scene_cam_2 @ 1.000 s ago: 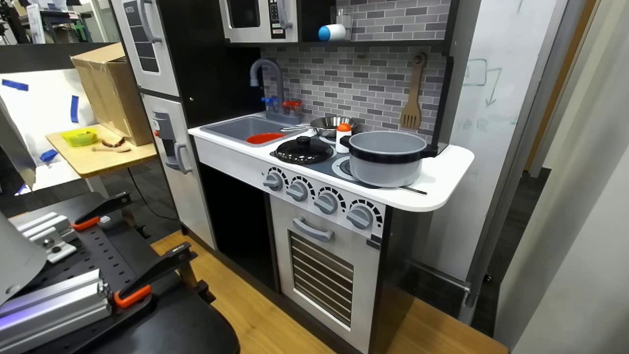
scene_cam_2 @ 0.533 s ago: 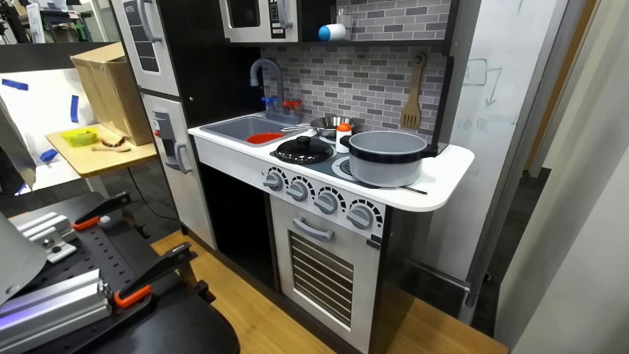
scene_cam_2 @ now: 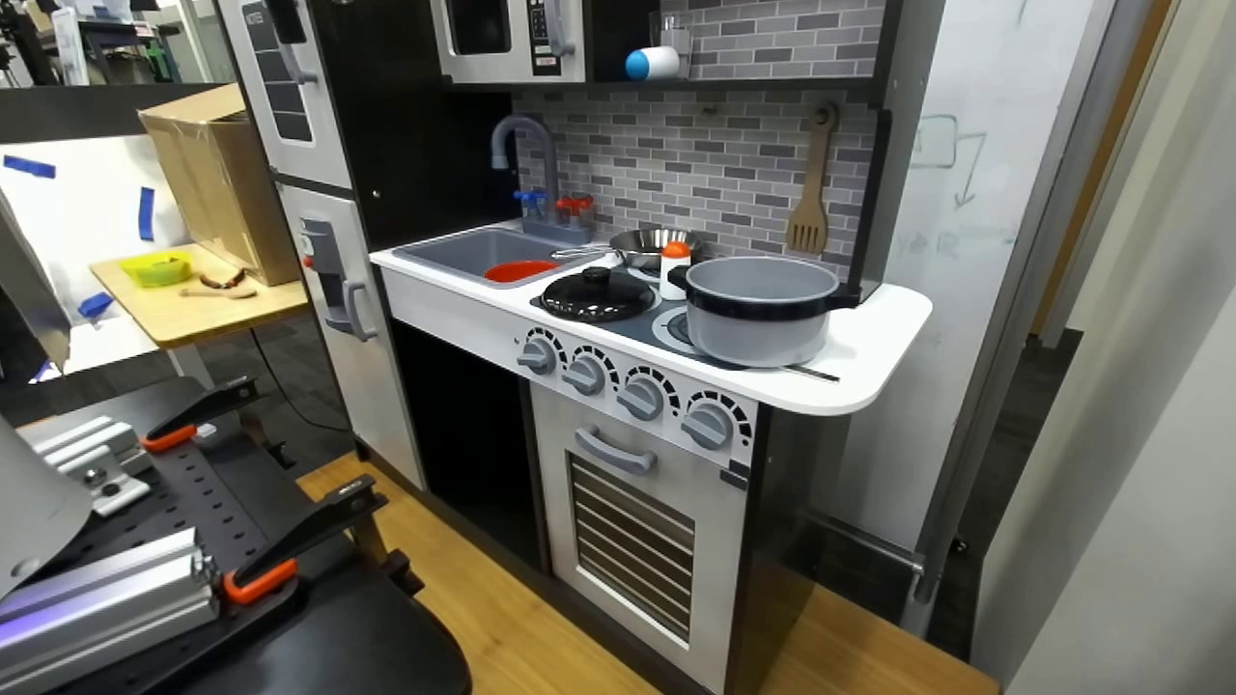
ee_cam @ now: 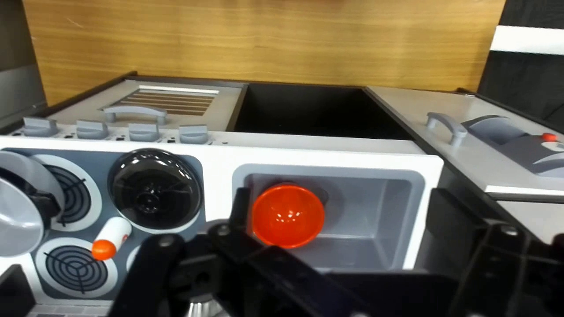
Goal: Use the black lid to cover the grey pot
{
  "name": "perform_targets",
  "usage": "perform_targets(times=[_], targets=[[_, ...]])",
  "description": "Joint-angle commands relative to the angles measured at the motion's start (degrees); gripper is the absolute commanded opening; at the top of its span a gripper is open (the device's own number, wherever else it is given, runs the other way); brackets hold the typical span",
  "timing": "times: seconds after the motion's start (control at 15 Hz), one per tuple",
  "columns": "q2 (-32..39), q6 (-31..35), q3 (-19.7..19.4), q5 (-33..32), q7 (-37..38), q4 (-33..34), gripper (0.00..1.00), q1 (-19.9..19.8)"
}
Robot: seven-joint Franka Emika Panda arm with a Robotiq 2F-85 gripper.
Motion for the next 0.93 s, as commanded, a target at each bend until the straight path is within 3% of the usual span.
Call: perform_targets(times=[0.0, 0.53, 0.67, 0.87], targets=[[1.4, -0.2, 0.3, 0.0, 1.8, 0.5, 1.0, -0.5], [2.1, 0.3, -0.1, 1.2, 1.3, 1.1, 1.0, 0.4], [3.6, 2.5, 0.0, 2.1, 1.3, 1.8, 1.0, 1.0], [6.8, 6.9, 1.2, -0.6, 4.1, 2.4, 1.0, -1.4]])
